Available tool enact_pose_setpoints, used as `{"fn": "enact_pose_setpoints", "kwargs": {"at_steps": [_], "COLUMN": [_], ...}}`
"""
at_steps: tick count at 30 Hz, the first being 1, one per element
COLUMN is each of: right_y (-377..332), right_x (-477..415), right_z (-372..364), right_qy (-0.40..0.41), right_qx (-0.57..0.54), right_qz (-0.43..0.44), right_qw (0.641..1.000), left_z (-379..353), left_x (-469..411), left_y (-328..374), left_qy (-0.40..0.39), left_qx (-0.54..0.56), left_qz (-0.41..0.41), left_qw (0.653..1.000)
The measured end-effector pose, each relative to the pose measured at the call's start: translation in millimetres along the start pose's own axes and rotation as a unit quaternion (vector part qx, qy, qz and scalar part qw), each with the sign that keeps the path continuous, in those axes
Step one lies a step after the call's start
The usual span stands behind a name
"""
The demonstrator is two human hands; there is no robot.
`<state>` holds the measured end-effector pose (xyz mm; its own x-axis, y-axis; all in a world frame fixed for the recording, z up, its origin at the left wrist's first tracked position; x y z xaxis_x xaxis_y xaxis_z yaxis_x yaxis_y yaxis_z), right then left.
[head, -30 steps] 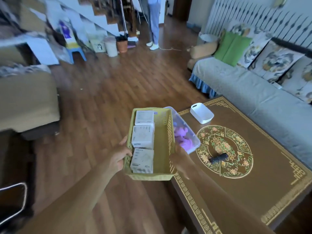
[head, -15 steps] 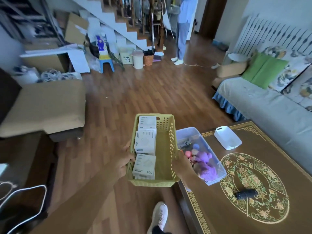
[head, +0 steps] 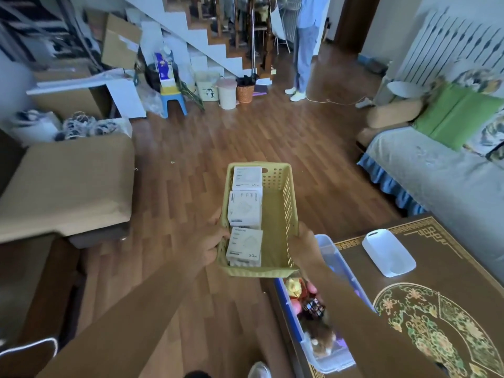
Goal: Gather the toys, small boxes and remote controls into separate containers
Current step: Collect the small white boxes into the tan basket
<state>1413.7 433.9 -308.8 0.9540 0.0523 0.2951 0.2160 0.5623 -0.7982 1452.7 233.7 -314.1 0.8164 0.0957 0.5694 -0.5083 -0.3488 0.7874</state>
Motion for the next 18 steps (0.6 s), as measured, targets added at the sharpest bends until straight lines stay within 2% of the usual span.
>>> {"fn": "enact_pose_setpoints", "kwargs": {"at_steps": [8, 18], "right_y": [-14.6, -55.5], "right_x": [-73.1, -196.4], "right_z": [-2.8, -39.9], "right_qy": [0.038, 0.123], "right_qx": [-0.039, -0.105], "right_qz": [-0.029, -0.111], "right_qw": [0.998, 0.981], "left_z": [-3.8, 16.3], "left_x": [-71.7, -222.1], "left_y": [36.1, 122.7], "left_qy": [-0.013, -0.105], "left_qx": [-0.049, -0.105], "left_qz": [0.029, 0.076], "left_qw": [0.998, 0.986]}}
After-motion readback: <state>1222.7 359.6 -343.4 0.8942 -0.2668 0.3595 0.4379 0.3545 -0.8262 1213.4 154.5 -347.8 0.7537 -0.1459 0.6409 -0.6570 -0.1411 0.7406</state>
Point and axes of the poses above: each hand's wrist, its own x-axis away from the middle knuckle, its own z-axis out of the back of the hand, y = z × x, the point moved 5 cm from there along -x, towards the middle knuckle, and after that the axes turned 2 degrees about z, right-handed, at the moved point
